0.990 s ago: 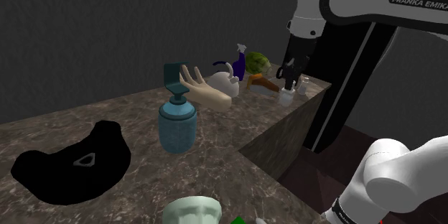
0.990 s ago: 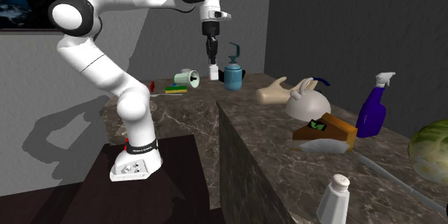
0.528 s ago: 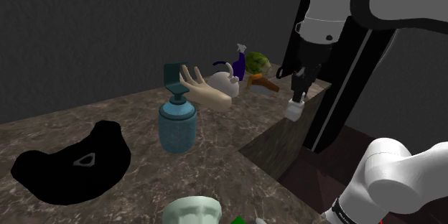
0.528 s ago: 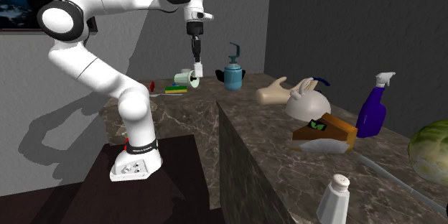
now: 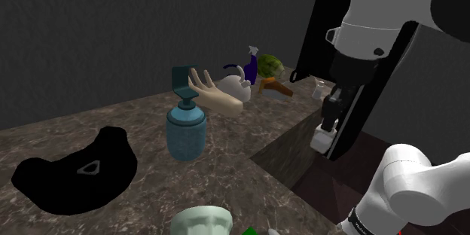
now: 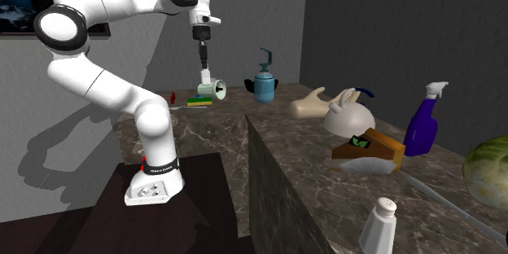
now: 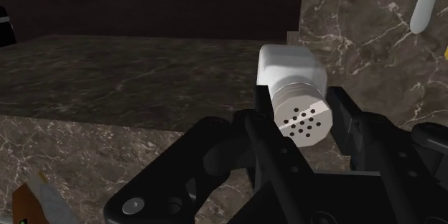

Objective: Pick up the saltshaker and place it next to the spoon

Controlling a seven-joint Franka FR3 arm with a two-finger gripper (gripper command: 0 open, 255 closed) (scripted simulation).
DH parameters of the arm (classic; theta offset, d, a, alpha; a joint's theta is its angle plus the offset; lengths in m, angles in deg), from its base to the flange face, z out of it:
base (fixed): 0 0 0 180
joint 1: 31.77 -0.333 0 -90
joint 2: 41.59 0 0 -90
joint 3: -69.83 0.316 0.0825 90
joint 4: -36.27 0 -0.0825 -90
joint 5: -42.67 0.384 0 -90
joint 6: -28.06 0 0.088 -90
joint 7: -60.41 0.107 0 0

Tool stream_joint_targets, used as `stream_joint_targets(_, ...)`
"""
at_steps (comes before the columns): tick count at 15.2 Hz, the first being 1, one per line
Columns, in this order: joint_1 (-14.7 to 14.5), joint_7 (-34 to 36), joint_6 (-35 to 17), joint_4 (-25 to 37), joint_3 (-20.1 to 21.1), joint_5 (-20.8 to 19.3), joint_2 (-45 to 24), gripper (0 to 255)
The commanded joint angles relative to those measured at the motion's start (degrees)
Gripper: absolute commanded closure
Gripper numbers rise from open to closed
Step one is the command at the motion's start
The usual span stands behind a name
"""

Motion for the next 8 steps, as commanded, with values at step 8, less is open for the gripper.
stream_joint_targets(8,-2.0,9.5,1.9,1.6,8.8,7.9,1.8,255)
